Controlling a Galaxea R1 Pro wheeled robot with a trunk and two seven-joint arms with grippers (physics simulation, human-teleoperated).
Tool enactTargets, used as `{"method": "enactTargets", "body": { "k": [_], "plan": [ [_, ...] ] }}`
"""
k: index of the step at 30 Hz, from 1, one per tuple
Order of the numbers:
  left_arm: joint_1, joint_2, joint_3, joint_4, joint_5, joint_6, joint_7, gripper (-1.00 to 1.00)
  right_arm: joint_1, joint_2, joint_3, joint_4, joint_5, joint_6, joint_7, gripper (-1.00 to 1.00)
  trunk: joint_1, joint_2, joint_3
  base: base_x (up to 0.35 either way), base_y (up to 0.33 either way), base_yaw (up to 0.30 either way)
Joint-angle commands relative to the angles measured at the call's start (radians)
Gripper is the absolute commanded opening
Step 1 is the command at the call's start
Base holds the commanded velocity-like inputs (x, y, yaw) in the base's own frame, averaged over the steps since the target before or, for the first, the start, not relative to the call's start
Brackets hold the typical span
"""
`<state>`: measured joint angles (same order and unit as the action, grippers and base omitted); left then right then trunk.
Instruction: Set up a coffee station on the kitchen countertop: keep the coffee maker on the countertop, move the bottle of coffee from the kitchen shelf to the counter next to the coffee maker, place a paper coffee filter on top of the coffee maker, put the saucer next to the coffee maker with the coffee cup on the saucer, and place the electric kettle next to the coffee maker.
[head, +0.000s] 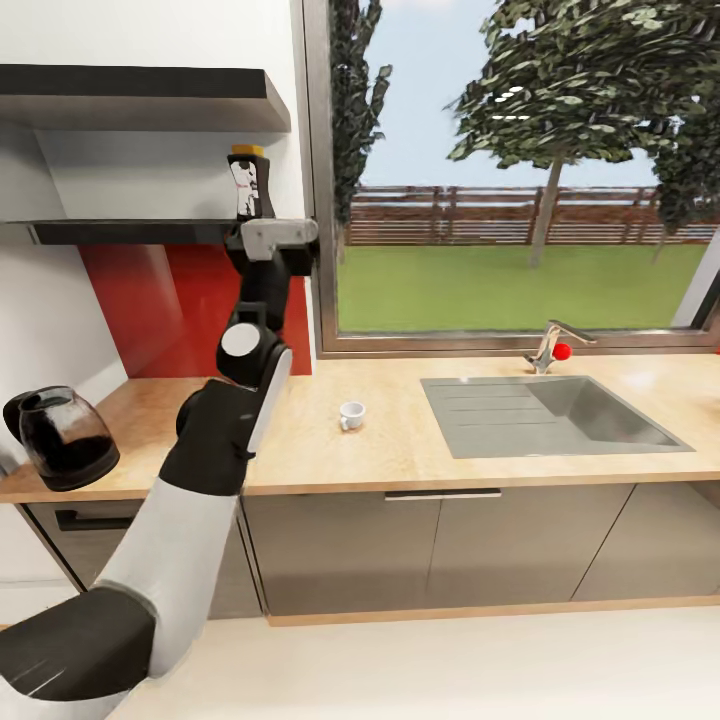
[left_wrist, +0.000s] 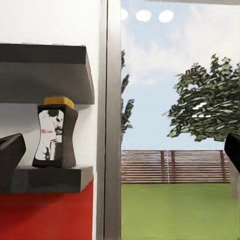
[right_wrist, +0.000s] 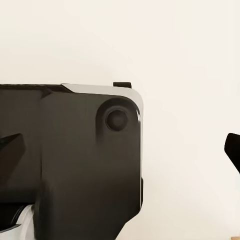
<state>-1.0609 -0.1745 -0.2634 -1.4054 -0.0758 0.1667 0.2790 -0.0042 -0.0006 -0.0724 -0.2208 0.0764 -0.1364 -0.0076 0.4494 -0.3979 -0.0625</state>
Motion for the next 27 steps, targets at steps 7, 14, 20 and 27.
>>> {"method": "enactTargets", "body": {
  "k": [7, 14, 20, 27],
  "plan": [
    [-0.158, 0.003, 0.006, 0.119, 0.011, 0.119, 0.015, 1.0, 0.0, 0.001, -0.007, 0.0, 0.008, -0.003, 0.0, 1.0, 0.001, -0.002, -0.002, 0.0, 0.0, 0.0],
    [-0.335, 0.01, 0.025, 0.357, 0.008, 0.14, 0.057, 1.0, 0.0, 0.001, -0.007, 0.0, 0.008, -0.003, 0.0, 1.0, 0.001, -0.002, -0.002, 0.0, 0.0, 0.0],
    [-0.431, 0.026, 0.03, 0.51, 0.006, 0.141, 0.063, 1.0, 0.0, 0.001, -0.008, 0.0, 0.008, -0.003, 0.0, 1.0, 0.001, -0.002, -0.002, 0.0, 0.0, 0.0],
    [-0.479, 0.054, 0.058, 0.579, 0.007, 0.144, 0.094, 1.0, 0.0, -0.001, -0.009, -0.001, 0.009, -0.002, 0.0, 1.0, 0.001, -0.002, -0.002, 0.0, 0.0, 0.0]
  ]
}}
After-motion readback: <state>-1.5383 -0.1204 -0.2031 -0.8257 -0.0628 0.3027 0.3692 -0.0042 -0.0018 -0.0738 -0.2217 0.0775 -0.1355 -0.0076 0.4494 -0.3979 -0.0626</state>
